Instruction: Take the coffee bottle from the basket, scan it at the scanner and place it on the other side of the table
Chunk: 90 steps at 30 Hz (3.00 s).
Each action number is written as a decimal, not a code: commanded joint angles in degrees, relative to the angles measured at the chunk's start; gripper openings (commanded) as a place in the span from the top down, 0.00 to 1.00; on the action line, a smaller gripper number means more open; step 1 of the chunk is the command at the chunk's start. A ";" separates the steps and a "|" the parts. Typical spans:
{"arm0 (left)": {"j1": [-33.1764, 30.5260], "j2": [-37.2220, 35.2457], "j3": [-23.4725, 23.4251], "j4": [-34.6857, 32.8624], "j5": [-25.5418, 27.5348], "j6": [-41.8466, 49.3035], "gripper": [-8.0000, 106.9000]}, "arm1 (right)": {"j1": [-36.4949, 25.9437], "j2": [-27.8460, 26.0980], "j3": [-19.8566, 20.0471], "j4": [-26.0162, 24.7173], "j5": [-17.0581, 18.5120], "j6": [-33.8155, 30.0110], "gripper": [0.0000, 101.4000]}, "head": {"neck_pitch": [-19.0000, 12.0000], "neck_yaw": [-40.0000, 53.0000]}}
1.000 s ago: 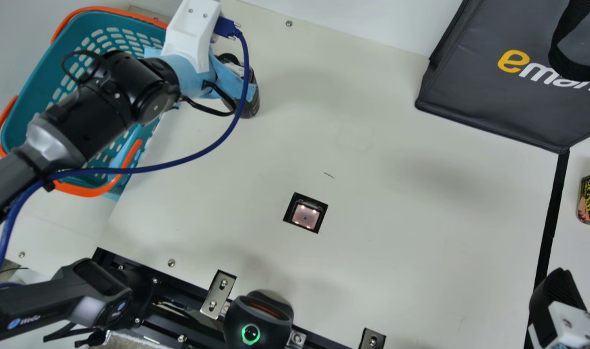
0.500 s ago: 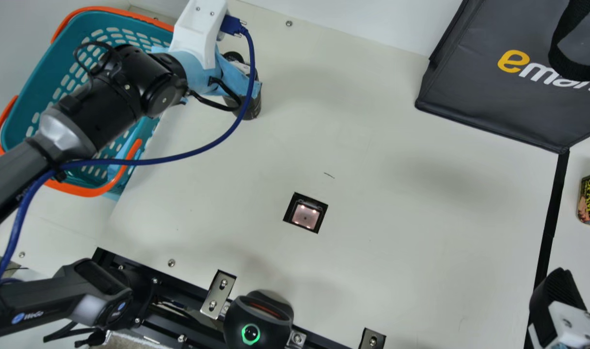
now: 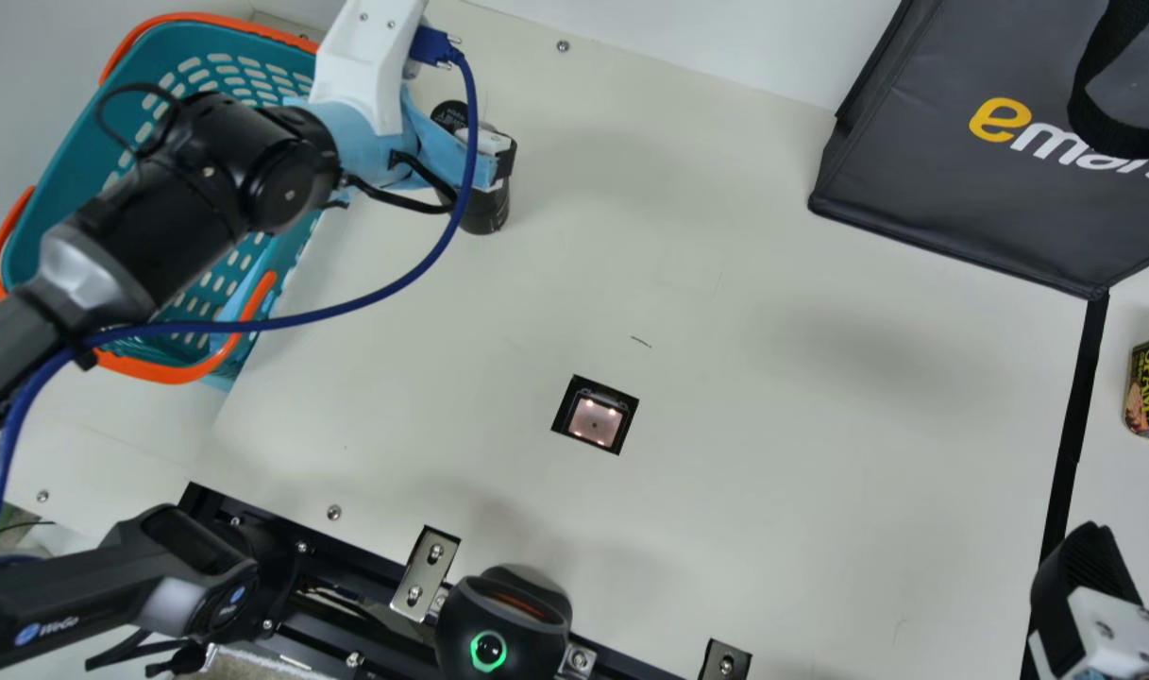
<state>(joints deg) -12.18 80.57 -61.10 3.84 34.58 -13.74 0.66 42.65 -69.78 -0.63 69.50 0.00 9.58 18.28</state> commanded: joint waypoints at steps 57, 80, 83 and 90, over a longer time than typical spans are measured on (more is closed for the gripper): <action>2.09 -23.02 7.64 -1.46 6.78 6.83 0.15 | 0.00 0.00 0.00 0.00 0.01 0.00 0.06 | -1.66 -19.86; -0.90 -7.71 11.50 8.58 -11.85 -7.41 0.15 | 0.00 0.00 0.00 0.00 0.01 0.00 0.06 | -1.66 -19.86; -1.11 -6.00 11.41 11.44 -13.93 -10.63 0.15 | 0.00 0.00 0.00 0.00 0.01 0.00 0.06 | -1.66 -19.86; -1.53 -2.59 10.80 18.39 -17.25 -18.19 0.15 | 0.00 0.00 0.00 0.00 0.01 0.00 0.06 | -1.66 -19.86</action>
<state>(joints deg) -13.57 77.65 -50.15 20.42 17.54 -29.84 0.66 42.65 -69.78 -0.63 69.51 0.00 9.58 -1.58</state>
